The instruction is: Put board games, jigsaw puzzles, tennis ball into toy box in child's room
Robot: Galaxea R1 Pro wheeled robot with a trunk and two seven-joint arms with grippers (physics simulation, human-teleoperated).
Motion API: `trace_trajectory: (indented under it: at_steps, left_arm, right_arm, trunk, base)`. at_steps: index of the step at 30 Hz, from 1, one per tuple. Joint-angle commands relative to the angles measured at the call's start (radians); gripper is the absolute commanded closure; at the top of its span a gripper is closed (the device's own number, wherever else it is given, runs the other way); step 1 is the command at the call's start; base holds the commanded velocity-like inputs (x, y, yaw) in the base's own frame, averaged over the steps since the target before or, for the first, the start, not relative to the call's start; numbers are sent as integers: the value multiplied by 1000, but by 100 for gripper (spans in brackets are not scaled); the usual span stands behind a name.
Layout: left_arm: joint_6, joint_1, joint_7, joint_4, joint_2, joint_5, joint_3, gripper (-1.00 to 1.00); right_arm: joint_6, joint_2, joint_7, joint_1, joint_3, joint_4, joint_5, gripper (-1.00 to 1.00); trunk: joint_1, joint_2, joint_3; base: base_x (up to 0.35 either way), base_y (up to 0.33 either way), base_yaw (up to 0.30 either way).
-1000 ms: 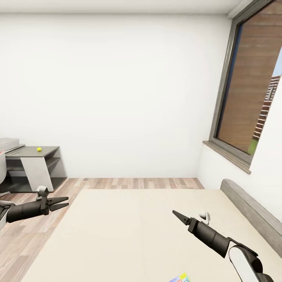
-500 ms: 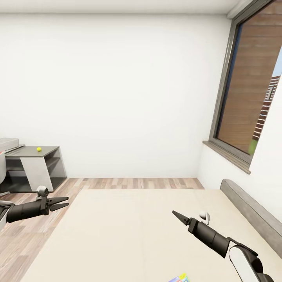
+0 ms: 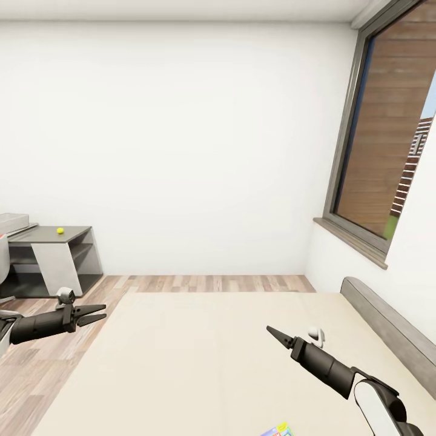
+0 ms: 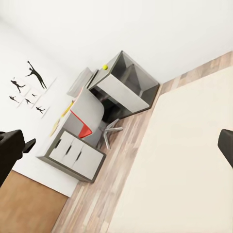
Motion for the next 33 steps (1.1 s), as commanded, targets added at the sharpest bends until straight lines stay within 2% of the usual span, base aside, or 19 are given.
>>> trace_trajectory:
  at_steps: [1,14,28,33]
  left_arm:
    - [11,0,-4,0,0,0,0,-100]
    - [11,0,-4,0,0,-1,1,-100]
    - [11,0,-4,0,0,0,1,-100]
    - [11,0,-4,0,-7,-1,0,-100]
  right_arm:
    - [8,0,0,0,-1,0,-6,-100]
    - [8,1,-17,0,0,-2,-4,-100]
    - [77,3,-158,-8,2,6,-12,-100]
    - [89,2,-191,-36,2,10,-16,-100]
  trunk:
    - [0,-1,0]
    - [0,-1,-1]
    - [0,-1,-19]
    - [0,-1,-27]
  base:
    - [0,0,0]
    - [0,0,0]
    - [0,0,0]
    - [0,0,0]
